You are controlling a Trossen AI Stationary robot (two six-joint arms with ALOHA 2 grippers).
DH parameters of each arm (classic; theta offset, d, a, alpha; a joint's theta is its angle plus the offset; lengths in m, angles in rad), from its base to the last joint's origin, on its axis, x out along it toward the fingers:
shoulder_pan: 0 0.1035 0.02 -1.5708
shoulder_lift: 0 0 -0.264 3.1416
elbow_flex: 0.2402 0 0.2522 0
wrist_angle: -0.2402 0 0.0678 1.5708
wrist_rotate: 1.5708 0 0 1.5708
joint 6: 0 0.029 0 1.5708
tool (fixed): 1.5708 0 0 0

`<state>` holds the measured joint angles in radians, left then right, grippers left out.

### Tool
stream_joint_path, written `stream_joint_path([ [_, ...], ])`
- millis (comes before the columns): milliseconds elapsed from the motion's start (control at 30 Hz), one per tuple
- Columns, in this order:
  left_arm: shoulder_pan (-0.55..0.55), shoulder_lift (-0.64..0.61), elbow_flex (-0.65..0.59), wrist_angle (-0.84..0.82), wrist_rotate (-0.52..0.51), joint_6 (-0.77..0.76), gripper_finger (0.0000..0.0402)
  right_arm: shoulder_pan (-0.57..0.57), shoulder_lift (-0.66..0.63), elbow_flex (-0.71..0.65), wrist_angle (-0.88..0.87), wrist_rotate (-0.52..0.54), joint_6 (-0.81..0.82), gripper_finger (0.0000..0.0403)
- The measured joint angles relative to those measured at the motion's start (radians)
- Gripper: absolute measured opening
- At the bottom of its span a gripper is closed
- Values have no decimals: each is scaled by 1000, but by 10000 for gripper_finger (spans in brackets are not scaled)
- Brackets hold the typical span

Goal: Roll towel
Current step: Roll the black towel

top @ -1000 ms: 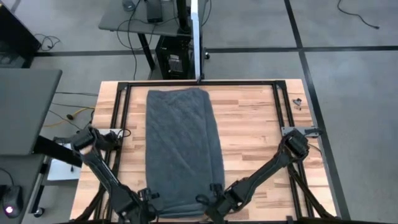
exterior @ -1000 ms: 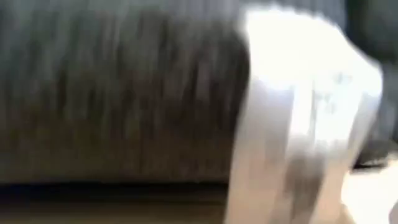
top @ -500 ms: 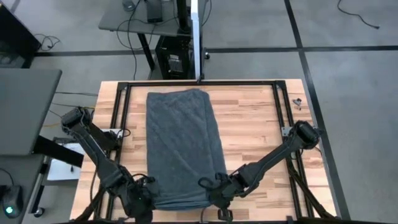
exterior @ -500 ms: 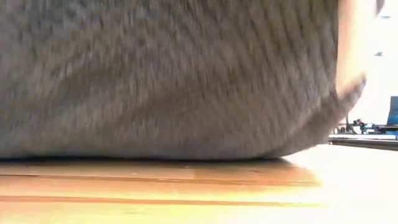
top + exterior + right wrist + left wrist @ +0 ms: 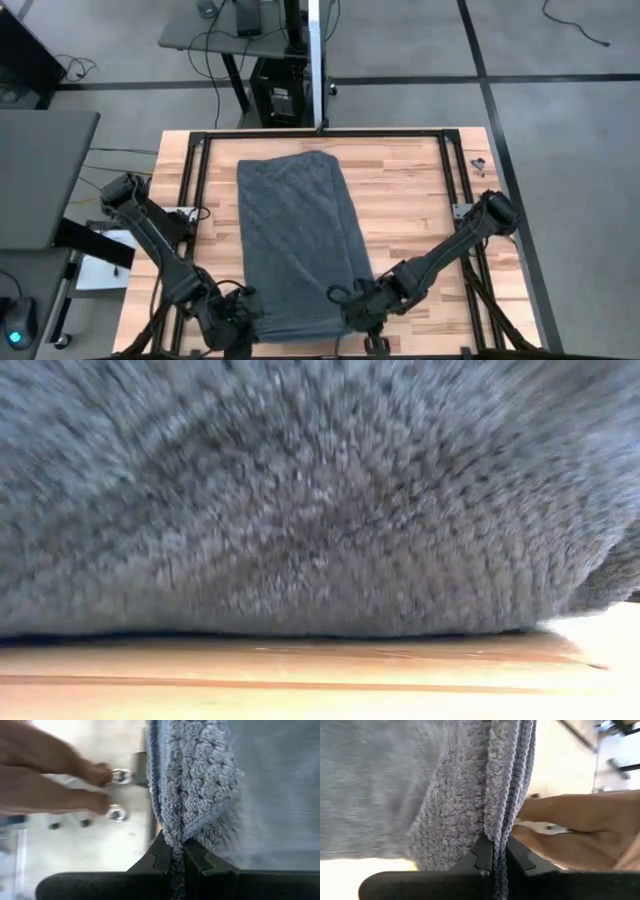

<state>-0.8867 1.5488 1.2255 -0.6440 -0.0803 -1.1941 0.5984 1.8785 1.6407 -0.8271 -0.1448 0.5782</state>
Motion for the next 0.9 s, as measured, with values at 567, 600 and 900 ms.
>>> stream_joint_path([
  [567,-19,-51,-1,-181,-22,32,0,-73,-10,-3,94,-8,96,1],
  [600,-30,-43,-2,-158,-30,19,0,-44,-8,-6,125,11,124,1],
  [900,-93,153,0,181,-54,-74,0,191,-8,-129,365,224,383,0],
])
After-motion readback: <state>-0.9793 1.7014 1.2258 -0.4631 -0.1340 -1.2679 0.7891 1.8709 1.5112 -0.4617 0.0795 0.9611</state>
